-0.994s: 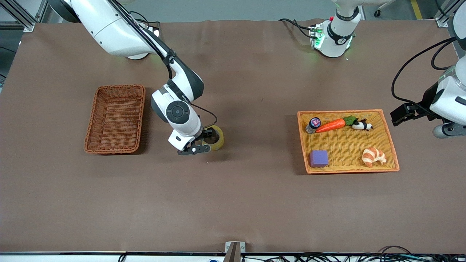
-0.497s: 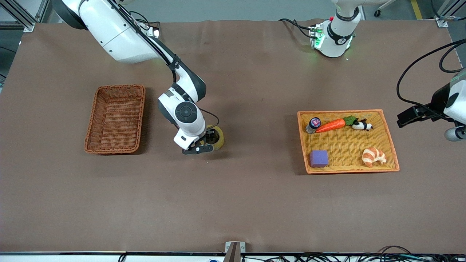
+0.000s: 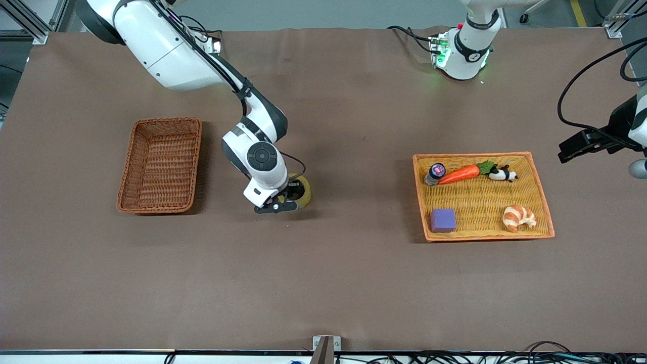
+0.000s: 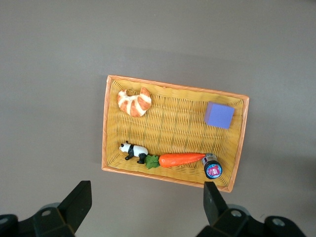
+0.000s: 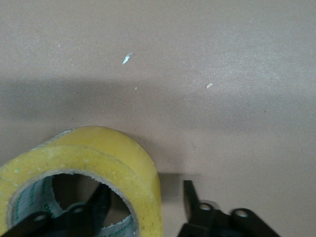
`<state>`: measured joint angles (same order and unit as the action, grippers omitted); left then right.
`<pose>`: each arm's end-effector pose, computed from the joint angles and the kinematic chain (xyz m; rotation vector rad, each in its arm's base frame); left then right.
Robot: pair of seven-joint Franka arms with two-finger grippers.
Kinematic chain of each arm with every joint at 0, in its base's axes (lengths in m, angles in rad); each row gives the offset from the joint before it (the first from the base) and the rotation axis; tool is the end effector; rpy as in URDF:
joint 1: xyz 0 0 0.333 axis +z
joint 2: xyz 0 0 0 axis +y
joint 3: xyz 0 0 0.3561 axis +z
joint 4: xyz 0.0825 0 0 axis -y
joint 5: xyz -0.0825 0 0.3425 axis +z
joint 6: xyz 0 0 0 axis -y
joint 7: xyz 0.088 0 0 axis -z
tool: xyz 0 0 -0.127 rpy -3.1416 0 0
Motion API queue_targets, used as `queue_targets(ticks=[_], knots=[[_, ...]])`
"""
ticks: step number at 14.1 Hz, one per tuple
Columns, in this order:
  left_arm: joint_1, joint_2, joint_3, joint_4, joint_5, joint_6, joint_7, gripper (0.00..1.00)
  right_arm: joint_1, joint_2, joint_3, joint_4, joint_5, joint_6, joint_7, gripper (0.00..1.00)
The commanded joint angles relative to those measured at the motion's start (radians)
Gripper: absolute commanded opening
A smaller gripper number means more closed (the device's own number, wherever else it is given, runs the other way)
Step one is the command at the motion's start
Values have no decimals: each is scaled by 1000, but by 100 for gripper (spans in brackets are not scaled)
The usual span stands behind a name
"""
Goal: Move tape to another basket
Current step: 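Grasp the yellow tape roll rim with the right gripper, then lift the tape roll with the right gripper over the brown basket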
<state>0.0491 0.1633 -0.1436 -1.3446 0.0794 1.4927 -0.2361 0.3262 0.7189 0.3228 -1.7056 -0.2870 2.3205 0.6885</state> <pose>0.5607 -0.0341 0.6475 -3.0756 -0.2295 0.0066 0.5493 0.3701 0.2259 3.1105 0.1473 -0.0762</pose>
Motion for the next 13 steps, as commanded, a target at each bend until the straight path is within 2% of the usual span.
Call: queue_targets(ticks=[1,2,3,5,6,7,9,10,13], knots=[[0,-45,4,-47,-35,14,31,100,-1,-10,7,-8,-32,-1,61,5],[-3,-71,6,-77,-38,36,34,100,-3,-10,8,-3,-32,-4,87,0],[-3,-88,10,-103,-39,44,62,100,-6,-12,13,-2,-32,-4,89,0],[-32,-128,97,-149,-43,44,186,100,-36,-29,41,27,-21,-56,88,0],[-38,-131,154,-149,-79,40,237,100,-70,-39,76,84,-15,-160,86,0],[-41,-134,177,-149,-105,32,247,100,-105,-62,119,139,-5,-262,83,0],[-84,-152,196,-149,-92,-21,227,100,-144,-158,124,185,47,-421,50,0],[-94,-159,191,-149,-67,-37,212,100,-163,-214,102,184,93,-459,-2,0],[-83,-191,185,-149,-72,-63,153,100,-162,-364,-106,178,240,-610,-269,0]])
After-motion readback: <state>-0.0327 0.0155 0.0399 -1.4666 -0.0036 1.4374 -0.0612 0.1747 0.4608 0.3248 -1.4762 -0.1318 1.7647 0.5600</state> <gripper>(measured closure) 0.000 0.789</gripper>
